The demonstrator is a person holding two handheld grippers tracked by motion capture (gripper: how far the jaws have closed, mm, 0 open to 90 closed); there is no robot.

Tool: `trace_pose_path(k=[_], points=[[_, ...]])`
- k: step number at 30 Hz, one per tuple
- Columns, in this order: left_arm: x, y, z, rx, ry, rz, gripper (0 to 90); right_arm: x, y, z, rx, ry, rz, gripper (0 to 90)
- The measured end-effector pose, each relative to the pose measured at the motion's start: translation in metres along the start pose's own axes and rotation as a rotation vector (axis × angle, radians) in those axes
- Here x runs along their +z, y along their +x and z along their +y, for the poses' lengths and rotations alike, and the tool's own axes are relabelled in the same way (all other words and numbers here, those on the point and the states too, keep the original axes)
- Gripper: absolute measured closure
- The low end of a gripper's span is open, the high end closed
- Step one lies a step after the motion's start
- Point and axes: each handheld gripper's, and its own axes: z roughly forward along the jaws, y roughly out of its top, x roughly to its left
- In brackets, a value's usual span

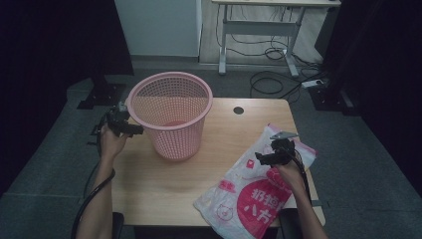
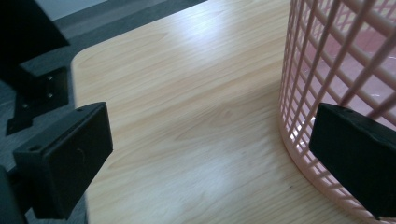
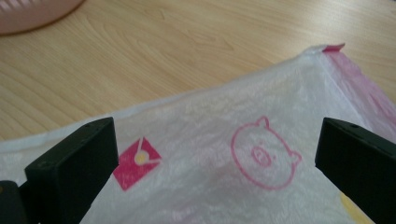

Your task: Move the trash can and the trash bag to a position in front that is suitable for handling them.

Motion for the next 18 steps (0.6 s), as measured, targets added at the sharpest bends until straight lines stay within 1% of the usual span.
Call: trace_pose_path(k=[3,7,8,10,12,13,14,16,17,18], points=[[0.004,-0.012,0.007,0.031,-0.001,-0.019,0.0,0.003,0.0,0.009,0.006,-0.01,0.003,0.0],[0.011,-0.034,0.018,0.064,-0.014,-0.065,0.0,0.006,0.0,0.02,0.004,-0.018,0.005,0.0],[0.013,-0.041,0.021,0.074,-0.018,-0.082,0.0,0.007,0.001,0.023,0.006,-0.023,0.005,0.0],[0.016,-0.055,0.027,0.109,-0.02,-0.125,0.0,0.01,0.002,0.028,0.004,-0.026,0.009,0.0],[0.018,-0.065,0.033,0.142,-0.031,-0.19,0.0,0.014,0.004,0.034,-0.003,-0.028,0.013,0.0],[0.019,-0.067,0.036,0.145,-0.032,-0.184,0.0,0.016,0.006,0.037,-0.008,-0.03,0.016,0.0],[0.021,-0.065,0.04,0.146,-0.021,-0.169,0.0,0.018,0.007,0.04,-0.016,-0.028,0.014,0.0],[0.023,-0.06,0.045,0.11,-0.017,-0.142,0.0,0.023,0.009,0.047,-0.033,-0.023,0.003,0.0],[0.023,-0.057,0.048,0.103,-0.014,-0.13,0.0,0.026,0.01,0.051,-0.038,-0.022,-0.002,0.0],[0.024,-0.055,0.051,0.089,-0.02,-0.127,0.0,0.028,0.01,0.056,-0.037,-0.02,-0.004,0.0]])
